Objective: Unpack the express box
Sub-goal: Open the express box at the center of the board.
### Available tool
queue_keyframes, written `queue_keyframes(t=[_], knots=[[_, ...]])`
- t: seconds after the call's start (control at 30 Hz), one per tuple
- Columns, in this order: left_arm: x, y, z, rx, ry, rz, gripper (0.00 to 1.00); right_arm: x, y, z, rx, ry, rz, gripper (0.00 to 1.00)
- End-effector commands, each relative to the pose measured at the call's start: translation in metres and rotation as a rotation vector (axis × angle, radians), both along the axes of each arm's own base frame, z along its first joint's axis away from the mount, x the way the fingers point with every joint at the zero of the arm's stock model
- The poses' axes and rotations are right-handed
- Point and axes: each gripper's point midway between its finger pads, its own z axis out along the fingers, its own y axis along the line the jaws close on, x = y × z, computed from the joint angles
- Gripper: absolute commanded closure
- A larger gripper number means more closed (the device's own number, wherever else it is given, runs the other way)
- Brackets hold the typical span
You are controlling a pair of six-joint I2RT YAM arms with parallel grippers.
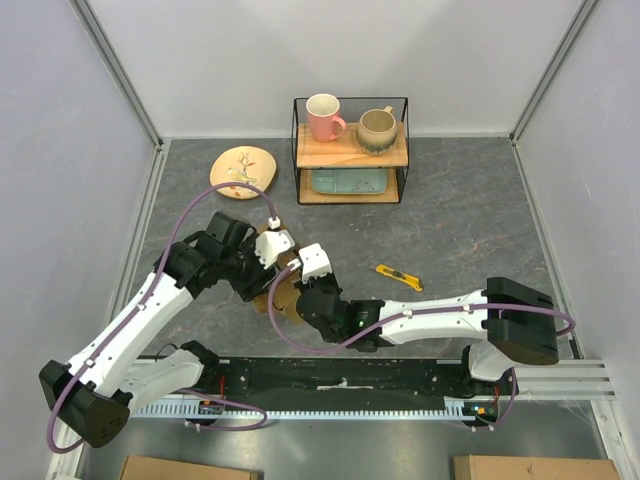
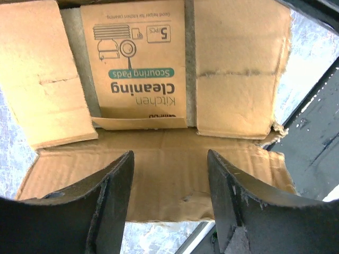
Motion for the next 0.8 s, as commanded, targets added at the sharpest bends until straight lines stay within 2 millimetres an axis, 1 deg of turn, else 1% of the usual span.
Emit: queue_keyframes(t=[0.0, 0.03, 0.1, 0.13, 0.2, 0.23, 0.3, 0.33, 0.4, 0.43, 0.47, 0.57, 0.63, 0.7, 0.77], knots=[[-0.007, 0.005, 0.008, -0.003, -0.009, -0.016, 0.36, 0.007, -0.004, -0.013, 0.06, 0.072, 0.004, 1.0], [-0.01, 0.007, 0.001, 0.006, 0.004, -0.013, 0.36, 0.008, -0.004, -0.015, 0.071, 0.082, 0.001, 1.0], [-0.01, 0.008, -0.003, 0.002, 0.0, -0.009, 0.36, 0.011, -0.004, -0.02, 0.076, 0.099, 0.007, 1.0], [-0.013, 0.01, -0.012, 0.011, 0.017, -0.005, 0.36, 0.012, -0.004, -0.023, 0.077, 0.108, 0.008, 1.0], [-0.014, 0.011, -0.016, 0.003, 0.014, 0.011, 0.37, 0.015, -0.006, -0.029, 0.089, 0.134, 0.004, 1.0], [-0.013, 0.012, -0.02, 0.001, 0.013, 0.02, 0.37, 0.017, -0.007, -0.032, 0.089, 0.141, 0.0, 1.0], [-0.01, 0.015, -0.023, -0.006, 0.007, 0.063, 0.37, 0.019, -0.009, -0.036, 0.1, 0.158, -0.002, 1.0], [-0.008, 0.02, -0.027, 0.007, 0.001, 0.096, 0.37, 0.019, -0.009, -0.038, 0.099, 0.164, -0.003, 1.0], [-0.003, 0.023, -0.029, 0.003, -0.012, 0.135, 0.37, 0.018, -0.009, -0.042, 0.096, 0.173, -0.002, 1.0], [0.0, 0.028, -0.03, 0.02, -0.029, 0.162, 0.36, 0.018, -0.009, -0.042, 0.096, 0.174, -0.002, 1.0], [0.004, 0.03, -0.028, 0.016, -0.043, 0.181, 0.36, 0.018, -0.01, -0.044, 0.094, 0.177, -0.003, 1.0], [0.008, 0.03, -0.023, -0.002, -0.062, 0.193, 0.35, 0.018, -0.01, -0.043, 0.101, 0.182, -0.003, 1.0], [0.008, 0.03, -0.025, -0.008, -0.052, 0.19, 0.34, 0.016, -0.01, -0.041, 0.116, 0.188, -0.001, 1.0], [0.008, 0.029, -0.034, -0.003, -0.021, 0.173, 0.34, 0.015, -0.012, -0.037, 0.131, 0.195, -0.001, 1.0], [0.007, 0.025, -0.043, -0.018, 0.004, 0.139, 0.35, 0.008, -0.015, -0.037, 0.162, 0.223, 0.019, 1.0]])
